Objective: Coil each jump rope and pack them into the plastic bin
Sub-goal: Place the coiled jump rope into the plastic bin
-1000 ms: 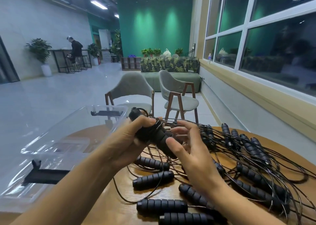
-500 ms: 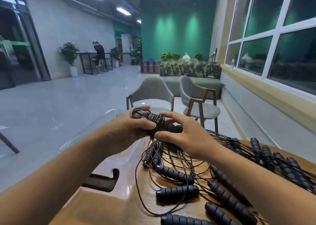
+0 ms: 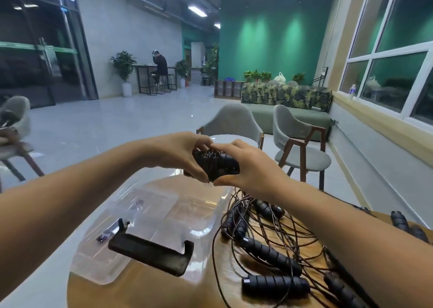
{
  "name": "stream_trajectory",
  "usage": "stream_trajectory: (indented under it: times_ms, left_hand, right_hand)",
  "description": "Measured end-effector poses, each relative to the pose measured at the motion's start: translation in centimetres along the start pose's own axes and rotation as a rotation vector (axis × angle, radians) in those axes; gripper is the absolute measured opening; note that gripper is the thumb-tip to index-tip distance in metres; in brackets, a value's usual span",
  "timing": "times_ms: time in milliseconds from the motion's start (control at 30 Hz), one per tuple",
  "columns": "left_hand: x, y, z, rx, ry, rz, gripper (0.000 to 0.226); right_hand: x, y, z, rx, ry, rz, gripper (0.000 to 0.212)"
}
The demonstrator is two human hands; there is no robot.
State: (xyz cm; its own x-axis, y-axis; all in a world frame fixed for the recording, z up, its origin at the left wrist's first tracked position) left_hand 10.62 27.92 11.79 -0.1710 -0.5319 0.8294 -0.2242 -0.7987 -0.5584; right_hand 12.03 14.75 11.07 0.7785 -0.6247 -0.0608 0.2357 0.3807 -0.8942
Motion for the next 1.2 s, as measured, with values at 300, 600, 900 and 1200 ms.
stream_trajectory:
  times_ms: [300,600,900,1200]
  left_hand:
    - [-7.3,-5.1,3.4,0.073,-0.15,0.098,0.061]
    - [-12.4,-0.6,8.3,-0.098,-0.253,0.354,0.071]
    - [-17.0,2.4,11.0,-0.23,-0.331,0.576,0.067]
    - [-19.8,2.9,11.1,-0.249,-0.305,0.858,0.064]
  right_hand:
    - [3.2,4.3,1.9,-0.032,0.227,0.101,0.118]
    - [4.5,8.3,0.4,-0.096,0.321,0.232,0.104]
    - [4.6,8.4,-0.5,-0.051,0.327,0.307,0.081]
    - [4.7,8.6,-0.6,-0.054,0.325,0.33,0.077]
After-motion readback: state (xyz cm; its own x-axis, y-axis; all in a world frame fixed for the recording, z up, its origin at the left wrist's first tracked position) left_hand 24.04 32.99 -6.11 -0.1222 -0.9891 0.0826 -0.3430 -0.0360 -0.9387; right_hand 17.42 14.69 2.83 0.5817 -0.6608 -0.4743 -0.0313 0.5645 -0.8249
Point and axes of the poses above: each hand's wrist, its own z-axis towards the middle knuckle, its own y-axis out of the palm, x = y × z, the point moved 10 cm from there along z, towards the middle knuckle, and after that the axes turned 15 degrees about -z, right-handed, at the moved point
